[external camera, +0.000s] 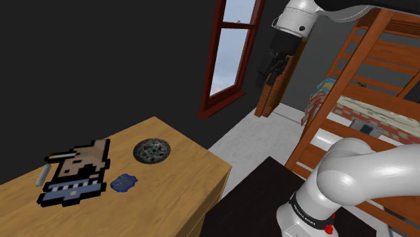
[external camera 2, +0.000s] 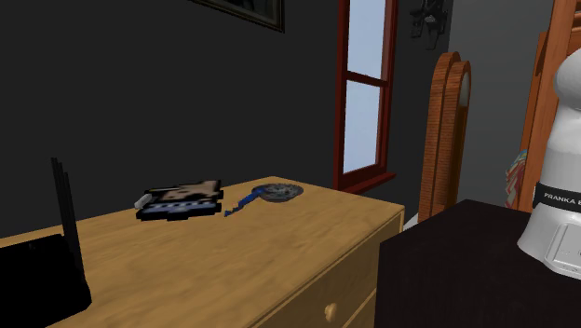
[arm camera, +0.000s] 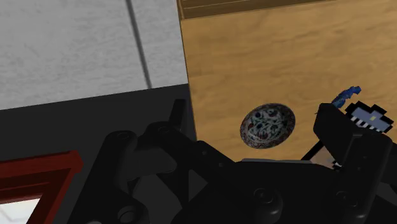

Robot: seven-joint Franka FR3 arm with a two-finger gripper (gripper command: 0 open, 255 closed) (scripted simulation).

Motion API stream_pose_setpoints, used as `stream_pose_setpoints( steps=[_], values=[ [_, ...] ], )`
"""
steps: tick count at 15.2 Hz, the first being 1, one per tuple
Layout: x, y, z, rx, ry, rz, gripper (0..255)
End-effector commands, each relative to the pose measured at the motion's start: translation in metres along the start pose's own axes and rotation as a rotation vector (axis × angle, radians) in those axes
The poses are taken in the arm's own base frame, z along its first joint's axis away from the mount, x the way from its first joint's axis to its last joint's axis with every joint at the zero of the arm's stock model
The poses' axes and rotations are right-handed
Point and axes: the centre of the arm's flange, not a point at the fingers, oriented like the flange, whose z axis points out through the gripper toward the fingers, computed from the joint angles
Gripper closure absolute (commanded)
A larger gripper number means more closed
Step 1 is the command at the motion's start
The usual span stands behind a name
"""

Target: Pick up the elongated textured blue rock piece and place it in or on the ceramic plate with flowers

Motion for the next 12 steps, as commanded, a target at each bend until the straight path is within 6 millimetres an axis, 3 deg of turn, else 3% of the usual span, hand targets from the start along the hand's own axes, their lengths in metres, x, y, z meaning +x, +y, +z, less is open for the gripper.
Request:
stream_pose_setpoints(
  steps=[1,12],
  values=[
    [0.000,0.000,0.000,0.000,0.000,0.000,0],
    [0.081,-0.097,0.092,-0.039,-0.097,0.001,0]
  ],
)
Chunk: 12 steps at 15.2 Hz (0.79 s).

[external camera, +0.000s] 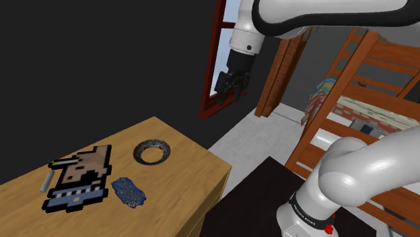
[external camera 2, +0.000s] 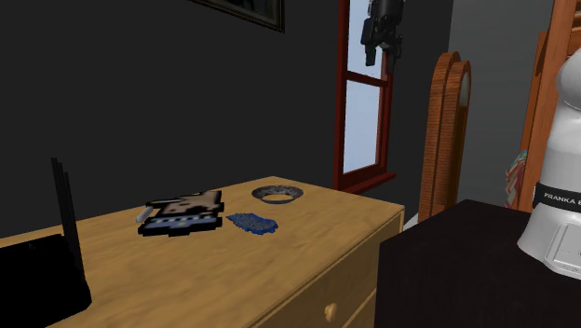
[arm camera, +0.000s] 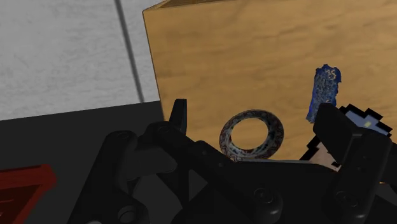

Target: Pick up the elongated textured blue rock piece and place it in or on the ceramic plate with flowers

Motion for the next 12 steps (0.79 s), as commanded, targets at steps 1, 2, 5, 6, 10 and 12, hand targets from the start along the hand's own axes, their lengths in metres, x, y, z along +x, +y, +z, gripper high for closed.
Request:
stream_pose_setpoints(
  steps=[1,2,5,6,10,12],
  values=[
    [0.018,-0.019,0.016,-0.006,-0.018,0.000,0],
    [0.026,-0.028,0.024,-0.010,-0.027,0.001,0],
    [0.048,-0.055,0.049,-0.020,-0.053,0.001,0],
    [0.056,-0.063,0.057,-0.024,-0.062,0.001,0],
    [0.084,-0.098,0.092,-0.038,-0.097,0.001,0],
    [0.098,-0.116,0.110,-0.045,-0.115,0.002,0]
  ],
)
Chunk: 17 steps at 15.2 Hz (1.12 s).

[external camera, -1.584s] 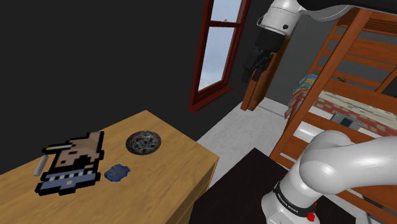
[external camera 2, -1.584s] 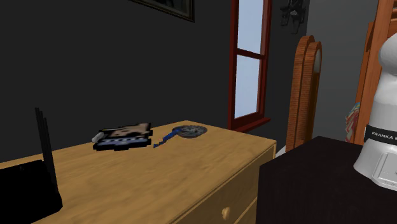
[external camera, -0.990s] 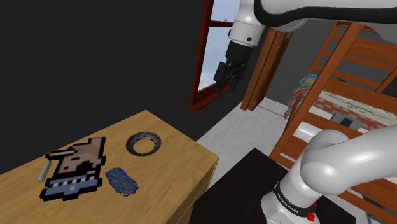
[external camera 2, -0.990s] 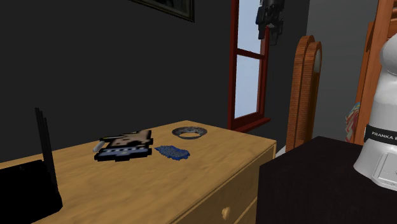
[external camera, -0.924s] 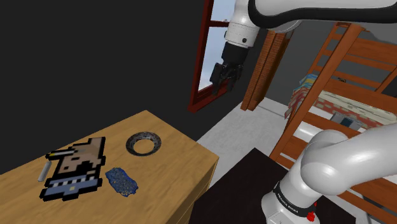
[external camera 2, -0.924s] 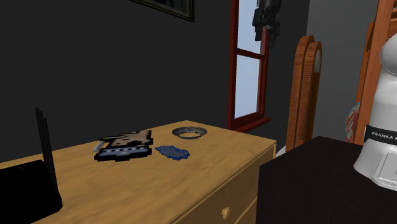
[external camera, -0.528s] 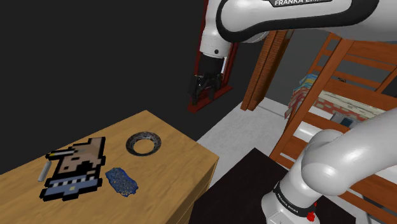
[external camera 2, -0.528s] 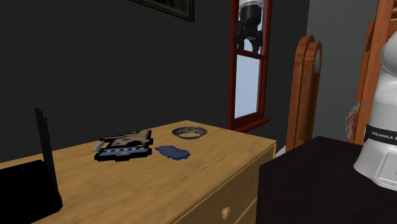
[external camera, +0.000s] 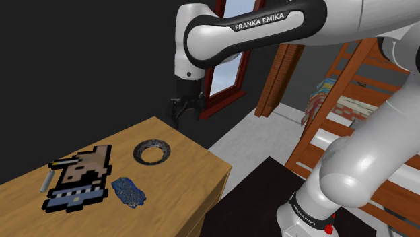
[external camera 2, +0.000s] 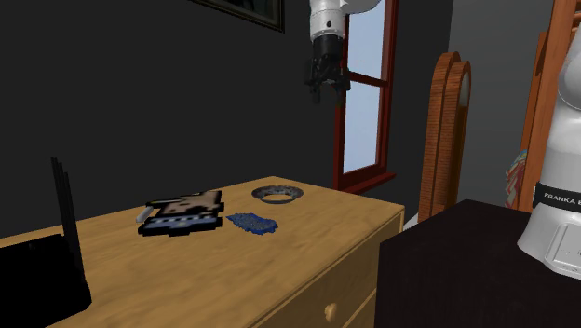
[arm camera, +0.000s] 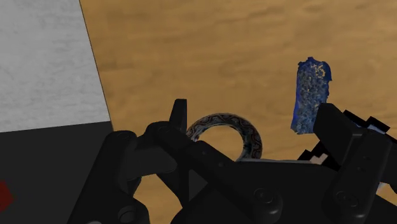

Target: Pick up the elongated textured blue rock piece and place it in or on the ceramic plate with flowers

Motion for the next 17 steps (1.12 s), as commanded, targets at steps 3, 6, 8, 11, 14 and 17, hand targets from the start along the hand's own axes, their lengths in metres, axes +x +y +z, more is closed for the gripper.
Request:
stream_pose_setpoints(
  steps=[3,6,8,11,14,17],
  values=[
    [0.031,-0.036,0.032,-0.014,-0.036,0.001,0],
    [0.053,-0.062,0.057,-0.024,-0.063,0.002,0],
    [0.068,-0.080,0.075,-0.031,-0.080,0.002,0],
    [0.088,-0.106,0.101,-0.041,-0.107,0.002,0],
    [0.109,-0.132,0.129,-0.052,-0.133,0.002,0],
    [0.128,-0.157,0.157,-0.062,-0.160,0.003,0]
  ],
)
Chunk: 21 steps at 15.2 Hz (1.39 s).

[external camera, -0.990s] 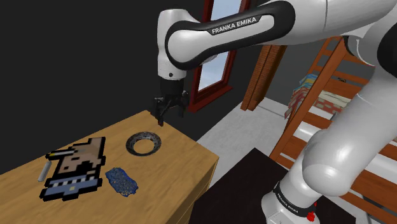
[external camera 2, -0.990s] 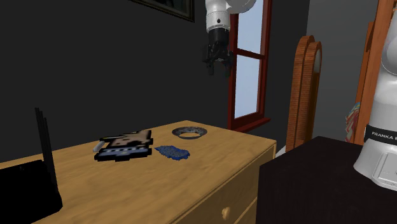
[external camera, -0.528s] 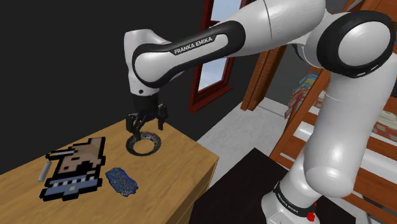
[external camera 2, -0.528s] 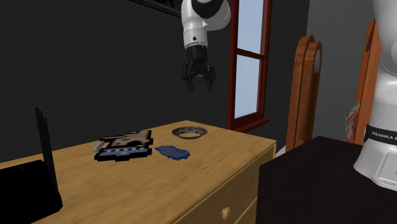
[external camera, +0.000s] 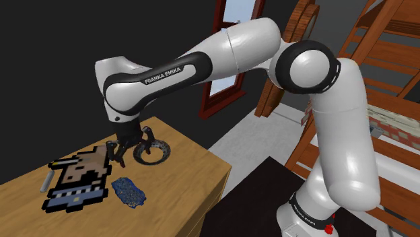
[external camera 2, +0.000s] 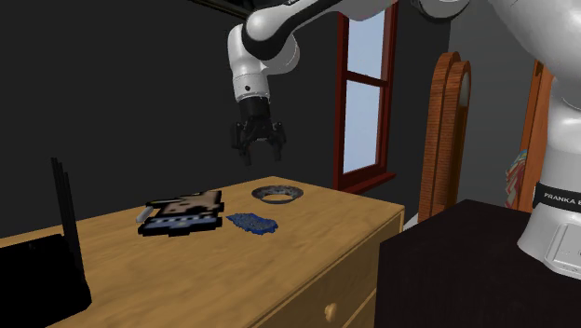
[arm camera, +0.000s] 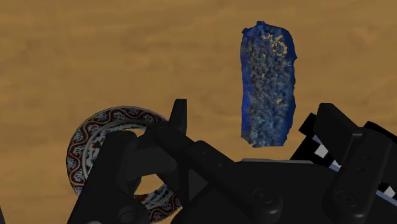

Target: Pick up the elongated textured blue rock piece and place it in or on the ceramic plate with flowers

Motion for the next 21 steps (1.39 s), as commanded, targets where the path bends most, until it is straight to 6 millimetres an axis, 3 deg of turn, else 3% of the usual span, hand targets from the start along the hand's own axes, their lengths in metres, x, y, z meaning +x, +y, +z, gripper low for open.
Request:
stream_pose_setpoints(
  steps=[1,6,14,21],
  values=[
    [0.015,-0.017,0.018,-0.008,-0.018,0.001,0],
    [0.050,-0.059,0.057,-0.024,-0.059,0.002,0],
    [0.048,-0.058,0.097,-0.024,-0.059,0.002,0],
    [0.048,-0.058,0.097,-0.024,-0.059,0.002,0]
  ],
)
